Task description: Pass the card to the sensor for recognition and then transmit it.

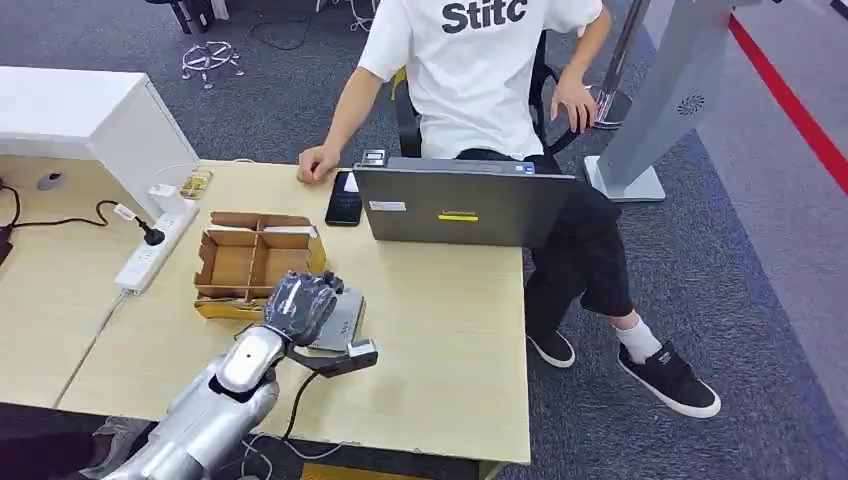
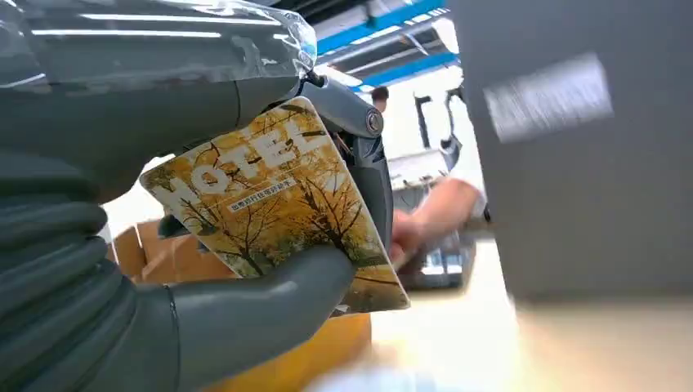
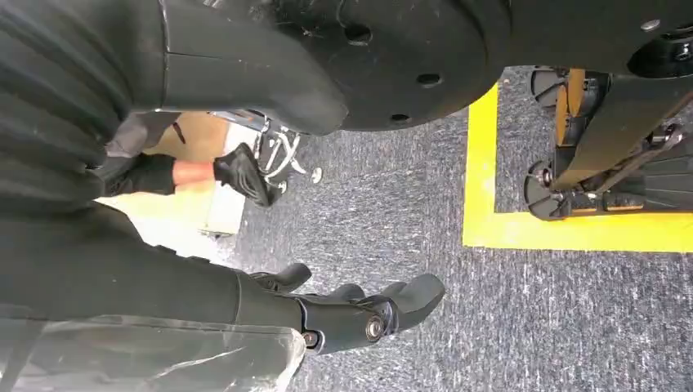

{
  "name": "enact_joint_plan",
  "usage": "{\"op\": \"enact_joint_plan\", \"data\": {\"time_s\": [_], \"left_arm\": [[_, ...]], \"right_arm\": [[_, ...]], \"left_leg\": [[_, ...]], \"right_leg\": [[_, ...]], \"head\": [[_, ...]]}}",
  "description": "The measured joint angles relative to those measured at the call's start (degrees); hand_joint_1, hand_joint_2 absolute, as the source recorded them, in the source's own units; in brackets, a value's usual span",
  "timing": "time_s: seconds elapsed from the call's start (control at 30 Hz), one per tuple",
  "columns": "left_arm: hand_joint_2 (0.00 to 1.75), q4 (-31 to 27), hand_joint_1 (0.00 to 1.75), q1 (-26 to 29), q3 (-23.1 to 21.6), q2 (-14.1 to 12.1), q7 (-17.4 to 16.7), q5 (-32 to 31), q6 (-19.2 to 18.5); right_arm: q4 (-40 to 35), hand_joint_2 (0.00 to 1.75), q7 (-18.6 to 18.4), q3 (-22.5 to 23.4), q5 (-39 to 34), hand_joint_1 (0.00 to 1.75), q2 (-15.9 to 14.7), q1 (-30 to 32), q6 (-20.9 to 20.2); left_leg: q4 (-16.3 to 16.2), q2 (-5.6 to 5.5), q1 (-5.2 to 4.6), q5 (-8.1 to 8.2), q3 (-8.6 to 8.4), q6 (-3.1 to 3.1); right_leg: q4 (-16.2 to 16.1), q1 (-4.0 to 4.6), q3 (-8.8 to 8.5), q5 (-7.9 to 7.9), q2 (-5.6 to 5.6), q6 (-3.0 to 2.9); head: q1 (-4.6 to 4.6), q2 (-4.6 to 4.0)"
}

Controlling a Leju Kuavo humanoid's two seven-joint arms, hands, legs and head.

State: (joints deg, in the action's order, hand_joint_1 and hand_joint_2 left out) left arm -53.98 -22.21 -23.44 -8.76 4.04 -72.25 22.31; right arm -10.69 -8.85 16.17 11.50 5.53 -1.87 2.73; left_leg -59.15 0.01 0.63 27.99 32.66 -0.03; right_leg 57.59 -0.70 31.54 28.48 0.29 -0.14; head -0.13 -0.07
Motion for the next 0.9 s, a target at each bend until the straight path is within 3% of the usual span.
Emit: {"op": "enact_joint_plan", "data": {"time_s": [0.13, 0.57, 0.73, 0.9], "left_arm": [[1.75, -6.2, 1.75, 0.0, 3.9, -2.0, 1.6, 5.3, 0.4], [1.75, -7.4, 1.75, 0.0, 4.7, -2.4, 1.7, 5.9, 0.4], [1.75, -15.4, 1.75, 2.2, 11.3, -5.6, 2.9, 7.8, 1.3], [1.75, -16.2, 1.75, 2.8, 12.3, -5.8, 3.3, 7.4, 1.7]], "right_arm": [[0.1, 1.75, 0.0, 0.1, 0.0, 0.00, 0.0, 0.0, 0.2], [0.2, 1.75, 0.0, 0.1, 0.0, 0.00, 0.0, 0.1, 0.2], [0.2, 1.75, 0.0, 0.5, 0.1, 0.00, 0.0, 0.0, 0.2], [0.2, 1.75, 0.0, 0.6, 0.2, 0.00, 0.1, 0.0, 0.2]], "left_leg": [[0.0, 0.01, 0.00, 0.00, 0.00, 0.00], [0.0, 0.01, 0.00, 0.00, 0.00, 0.00], [0.0, 0.00, 0.00, 0.00, 0.01, 0.00], [0.0, -0.02, 0.00, 0.00, 0.01, 0.00]], "right_leg": [[0.0, 0.00, 0.02, 0.00, 0.02, 0.00], [0.0, 0.00, 0.01, 0.00, 0.01, 0.00], [0.0, 0.00, 0.01, 0.00, 0.00, 0.00], [0.0, 0.00, 0.01, 0.00, -0.01, 0.00]], "head": [[0.02, 0.00], [0.00, 0.00], [0.02, 0.00], [0.02, 0.00]]}}
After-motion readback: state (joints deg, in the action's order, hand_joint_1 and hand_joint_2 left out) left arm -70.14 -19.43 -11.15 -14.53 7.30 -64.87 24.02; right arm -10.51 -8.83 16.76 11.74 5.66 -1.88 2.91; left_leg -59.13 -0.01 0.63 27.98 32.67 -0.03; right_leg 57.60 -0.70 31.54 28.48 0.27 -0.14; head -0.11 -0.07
